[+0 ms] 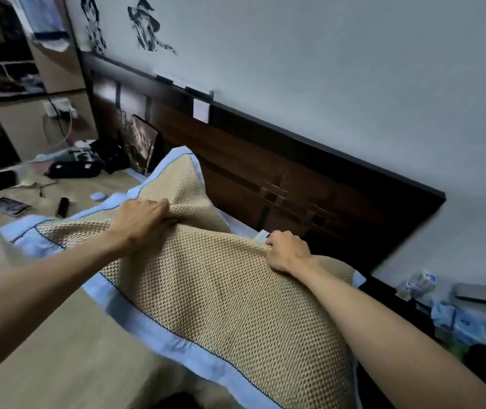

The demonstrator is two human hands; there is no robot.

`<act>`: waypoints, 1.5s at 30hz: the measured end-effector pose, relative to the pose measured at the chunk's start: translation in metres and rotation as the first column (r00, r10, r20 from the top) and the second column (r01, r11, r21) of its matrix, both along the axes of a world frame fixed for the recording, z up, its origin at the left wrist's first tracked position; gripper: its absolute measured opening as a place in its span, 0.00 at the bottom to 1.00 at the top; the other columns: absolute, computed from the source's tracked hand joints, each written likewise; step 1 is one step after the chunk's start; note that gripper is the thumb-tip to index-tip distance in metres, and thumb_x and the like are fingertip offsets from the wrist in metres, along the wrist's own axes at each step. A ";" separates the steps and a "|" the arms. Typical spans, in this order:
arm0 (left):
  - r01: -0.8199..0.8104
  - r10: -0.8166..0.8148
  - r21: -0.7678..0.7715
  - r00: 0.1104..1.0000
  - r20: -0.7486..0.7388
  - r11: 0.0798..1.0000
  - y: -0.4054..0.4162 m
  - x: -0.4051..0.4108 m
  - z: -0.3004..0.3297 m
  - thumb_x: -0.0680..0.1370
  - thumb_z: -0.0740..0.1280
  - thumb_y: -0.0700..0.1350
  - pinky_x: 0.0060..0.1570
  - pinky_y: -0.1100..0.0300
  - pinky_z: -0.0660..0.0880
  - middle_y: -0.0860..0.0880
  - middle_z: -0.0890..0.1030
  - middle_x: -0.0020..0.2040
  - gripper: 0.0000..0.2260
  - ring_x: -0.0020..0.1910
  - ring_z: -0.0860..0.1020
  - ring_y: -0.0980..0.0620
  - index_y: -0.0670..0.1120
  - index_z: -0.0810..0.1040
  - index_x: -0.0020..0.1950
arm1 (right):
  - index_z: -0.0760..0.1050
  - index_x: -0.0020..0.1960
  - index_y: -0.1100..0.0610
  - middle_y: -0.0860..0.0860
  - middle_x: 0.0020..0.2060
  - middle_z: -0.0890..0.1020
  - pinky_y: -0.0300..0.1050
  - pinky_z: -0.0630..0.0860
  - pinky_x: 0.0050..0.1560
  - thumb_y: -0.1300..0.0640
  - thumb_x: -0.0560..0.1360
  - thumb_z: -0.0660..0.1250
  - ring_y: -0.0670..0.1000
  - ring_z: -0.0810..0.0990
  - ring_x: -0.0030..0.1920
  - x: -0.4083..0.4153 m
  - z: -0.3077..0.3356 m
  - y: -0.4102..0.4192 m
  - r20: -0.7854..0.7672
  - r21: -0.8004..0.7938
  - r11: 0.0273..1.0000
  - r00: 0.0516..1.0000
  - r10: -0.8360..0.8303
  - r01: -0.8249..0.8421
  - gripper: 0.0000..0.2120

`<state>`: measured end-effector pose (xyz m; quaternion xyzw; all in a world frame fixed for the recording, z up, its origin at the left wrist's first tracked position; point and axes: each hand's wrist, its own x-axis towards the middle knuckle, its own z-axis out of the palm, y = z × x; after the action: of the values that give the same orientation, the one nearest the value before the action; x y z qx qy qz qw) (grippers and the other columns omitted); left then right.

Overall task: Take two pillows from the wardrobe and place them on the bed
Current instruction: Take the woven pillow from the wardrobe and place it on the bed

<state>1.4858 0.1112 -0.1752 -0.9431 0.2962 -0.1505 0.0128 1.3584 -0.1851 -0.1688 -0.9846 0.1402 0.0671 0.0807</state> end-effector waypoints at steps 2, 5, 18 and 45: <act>0.019 -0.019 -0.039 1.000 0.014 0.999 -0.003 0.074 -0.014 0.78 0.57 0.64 0.31 0.54 0.64 0.46 0.79 0.38 0.19 0.36 0.77 0.43 0.48 0.62 0.43 | 0.81 0.50 0.49 0.52 0.49 0.82 0.50 0.76 0.49 0.59 0.72 0.64 0.58 0.81 0.54 0.064 -0.010 0.000 0.004 0.013 0.999 1.000 -0.031 0.030 0.11; 0.009 -0.008 -0.118 1.000 0.009 0.993 0.002 0.170 -0.033 0.78 0.58 0.63 0.31 0.53 0.65 0.43 0.80 0.39 0.19 0.37 0.78 0.41 0.48 0.60 0.42 | 0.81 0.53 0.49 0.53 0.51 0.82 0.51 0.75 0.49 0.59 0.72 0.64 0.59 0.81 0.54 0.150 -0.020 0.008 0.050 0.016 0.999 0.998 -0.041 0.040 0.13; -0.287 0.228 -0.097 0.889 -0.397 0.953 0.033 0.415 -0.204 0.79 0.62 0.58 0.48 0.42 0.73 0.35 0.78 0.52 0.17 0.50 0.77 0.35 0.43 0.67 0.49 | 0.71 0.36 0.50 0.52 0.40 0.77 0.50 0.73 0.41 0.60 0.74 0.61 0.61 0.79 0.47 0.370 -0.181 0.046 -0.004 0.122 0.990 0.997 -0.074 0.074 0.10; -0.457 0.359 -0.262 0.866 -0.348 0.850 0.013 0.430 -0.392 0.79 0.46 0.68 0.67 0.49 0.26 0.54 0.51 0.81 0.31 0.79 0.47 0.53 0.56 0.52 0.79 | 0.41 0.80 0.43 0.47 0.81 0.45 0.67 0.38 0.74 0.23 0.73 0.41 0.51 0.40 0.79 0.326 -0.379 -0.013 0.130 -0.025 0.990 0.982 -0.135 0.140 0.42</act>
<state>1.9163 0.1239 -0.5669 -0.9842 0.0555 -0.0545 -0.1588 1.6845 -0.1976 -0.5479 -0.9760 0.2034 -0.0043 0.0771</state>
